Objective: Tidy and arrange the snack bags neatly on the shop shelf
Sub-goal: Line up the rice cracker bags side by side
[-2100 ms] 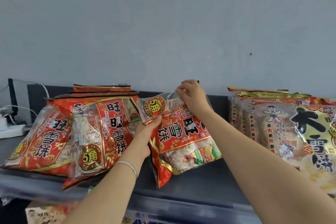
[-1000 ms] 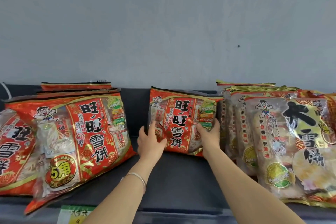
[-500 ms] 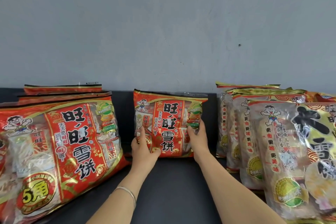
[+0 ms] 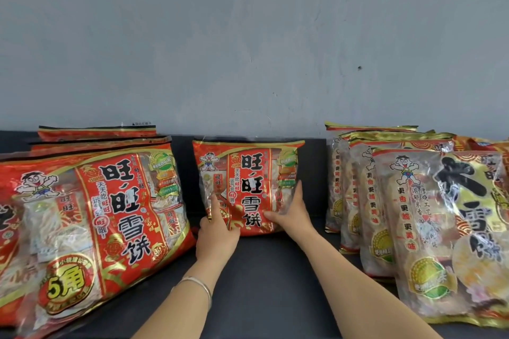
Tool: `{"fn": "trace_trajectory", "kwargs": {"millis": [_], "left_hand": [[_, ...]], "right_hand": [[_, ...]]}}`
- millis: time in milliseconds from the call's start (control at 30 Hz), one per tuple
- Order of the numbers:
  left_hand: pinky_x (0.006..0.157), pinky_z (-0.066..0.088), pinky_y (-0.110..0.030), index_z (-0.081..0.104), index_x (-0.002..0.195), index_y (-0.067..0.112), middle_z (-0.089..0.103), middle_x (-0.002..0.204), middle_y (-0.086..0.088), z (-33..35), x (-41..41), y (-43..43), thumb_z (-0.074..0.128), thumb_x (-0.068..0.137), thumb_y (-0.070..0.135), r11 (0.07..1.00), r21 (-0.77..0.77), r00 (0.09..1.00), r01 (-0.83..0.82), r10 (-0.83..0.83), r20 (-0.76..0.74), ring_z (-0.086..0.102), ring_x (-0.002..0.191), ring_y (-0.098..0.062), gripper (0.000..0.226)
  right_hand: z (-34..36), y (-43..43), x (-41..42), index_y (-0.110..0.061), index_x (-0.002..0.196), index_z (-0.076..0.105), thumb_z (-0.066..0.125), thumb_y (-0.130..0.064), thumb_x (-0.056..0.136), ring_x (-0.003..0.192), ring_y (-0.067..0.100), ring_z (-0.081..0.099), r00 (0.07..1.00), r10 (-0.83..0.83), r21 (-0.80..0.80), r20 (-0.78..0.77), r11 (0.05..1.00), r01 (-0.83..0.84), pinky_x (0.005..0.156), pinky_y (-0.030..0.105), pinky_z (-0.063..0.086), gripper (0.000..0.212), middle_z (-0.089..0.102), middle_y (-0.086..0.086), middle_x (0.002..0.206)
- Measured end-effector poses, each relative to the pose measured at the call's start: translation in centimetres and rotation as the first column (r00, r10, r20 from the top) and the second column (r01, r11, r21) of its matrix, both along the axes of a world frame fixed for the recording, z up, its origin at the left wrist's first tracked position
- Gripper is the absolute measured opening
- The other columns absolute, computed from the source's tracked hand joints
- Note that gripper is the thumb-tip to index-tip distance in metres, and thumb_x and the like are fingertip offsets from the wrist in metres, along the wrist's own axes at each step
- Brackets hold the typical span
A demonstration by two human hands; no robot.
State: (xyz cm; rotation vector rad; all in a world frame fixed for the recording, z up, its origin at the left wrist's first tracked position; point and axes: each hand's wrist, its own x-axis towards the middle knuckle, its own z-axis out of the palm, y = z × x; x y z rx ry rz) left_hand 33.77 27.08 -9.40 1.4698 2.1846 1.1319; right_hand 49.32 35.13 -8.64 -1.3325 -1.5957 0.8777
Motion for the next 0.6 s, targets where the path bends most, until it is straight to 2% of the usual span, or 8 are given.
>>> {"fn": "trace_trajectory", "kwargs": {"millis": [67, 167, 267, 333, 433, 500, 600], "left_hand": [[0.093, 0.047, -0.038, -0.015, 0.147, 0.036, 0.033, 0.138, -0.015, 0.0, 0.2, 0.0, 0.056, 0.089, 0.036, 1.0, 0.006, 1.0, 0.02, -0.02, 0.018, 0.048, 0.118, -0.03, 0.092], [0.106, 0.038, -0.043, -0.007, 0.149, 0.033, 0.015, 0.151, -0.016, 0.5, 0.3, -0.2, 0.059, 0.089, 0.028, 0.997, 0.065, 0.992, 0.03, -0.038, 0.122, 0.034, 0.134, -0.033, 0.09], [0.11, 0.03, -0.043, 0.007, 0.15, 0.029, -0.001, 0.156, -0.012, 1.2, 0.6, -1.1, 0.059, 0.089, 0.026, 0.994, 0.109, 0.996, -0.022, 0.012, 0.086, 0.02, 0.14, -0.035, 0.08], [0.106, 0.033, -0.041, 0.016, 0.148, 0.027, 0.005, 0.155, -0.01, 1.9, 1.0, -1.9, 0.058, 0.089, 0.026, 0.99, 0.13, 0.999, -0.049, 0.046, 0.021, 0.021, 0.139, -0.034, 0.072], [0.106, 0.034, -0.039, 0.028, 0.143, 0.026, 0.019, 0.151, -0.008, 2.9, 1.1, -3.0, 0.058, 0.089, 0.026, 0.984, 0.175, 0.999, -0.031, 0.036, -0.021, 0.026, 0.136, -0.031, 0.062], [0.108, 0.032, -0.038, 0.038, 0.139, 0.025, 0.029, 0.147, -0.006, 3.9, 0.4, -3.8, 0.059, 0.089, 0.024, 0.967, 0.254, 0.996, 0.009, 0.012, -0.084, 0.03, 0.134, -0.028, 0.055], [0.108, 0.028, -0.031, 0.052, 0.129, 0.021, 0.041, 0.139, -0.002, 6.0, -1.7, -6.1, 0.059, 0.09, 0.02, 0.918, 0.388, 0.977, 0.077, 0.007, -0.211, 0.033, 0.132, -0.021, 0.04]], "right_hand": [[-0.8, 0.1, 0.3, -0.039, 0.148, -0.011, 0.081, -0.058, 0.045, 0.128, 0.024, 0.048, 1.0, -0.006, -0.002, 0.014, 1.0, 0.006, 0.105, 0.053, 0.04, 0.139, 0.044, 0.004, 0.143], [-0.2, -0.6, 0.2, -0.033, 0.15, -0.012, 0.085, -0.044, 0.061, 0.129, 0.027, 0.047, 0.999, -0.035, -0.033, -0.001, 0.999, 0.035, 0.105, 0.053, 0.039, 0.132, 0.043, 0.008, 0.144], [1.3, -2.2, 0.2, -0.027, 0.152, -0.01, 0.076, -0.043, 0.076, 0.137, 0.036, 0.03, 0.972, -0.163, -0.008, 0.17, 0.986, 0.167, 0.11, 0.052, 0.031, 0.115, 0.028, 0.014, 0.15], [2.4, -3.7, 0.1, -0.025, 0.153, -0.002, 0.067, -0.045, 0.084, 0.138, 0.035, 0.025, 0.914, -0.28, 0.155, 0.295, 0.958, 0.243, 0.108, 0.049, 0.031, 0.099, 0.023, 0.013, 0.152], [3.9, -5.5, -1.0, -0.022, 0.149, 0.022, 0.059, -0.041, 0.09, 0.137, 0.031, 0.027, 0.877, -0.363, 0.421, 0.316, 0.882, 0.213, 0.107, 0.045, 0.035, 0.072, 0.03, 0.01, 0.15], [4.9, -6.6, -2.4, -0.022, 0.144, 0.036, 0.056, -0.037, 0.093, 0.136, 0.029, 0.03, 0.892, -0.323, 0.509, 0.316, 0.851, 0.128, 0.106, 0.043, 0.036, 0.057, 0.034, 0.008, 0.148], [6.1, -7.9, -5.7, -0.02, 0.14, 0.042, 0.054, -0.036, 0.094, 0.133, 0.028, 0.035, 0.919, -0.178, 0.561, 0.351, 0.826, -0.055, 0.103, 0.041, 0.04, 0.05, 0.037, 0.007, 0.145]]}}
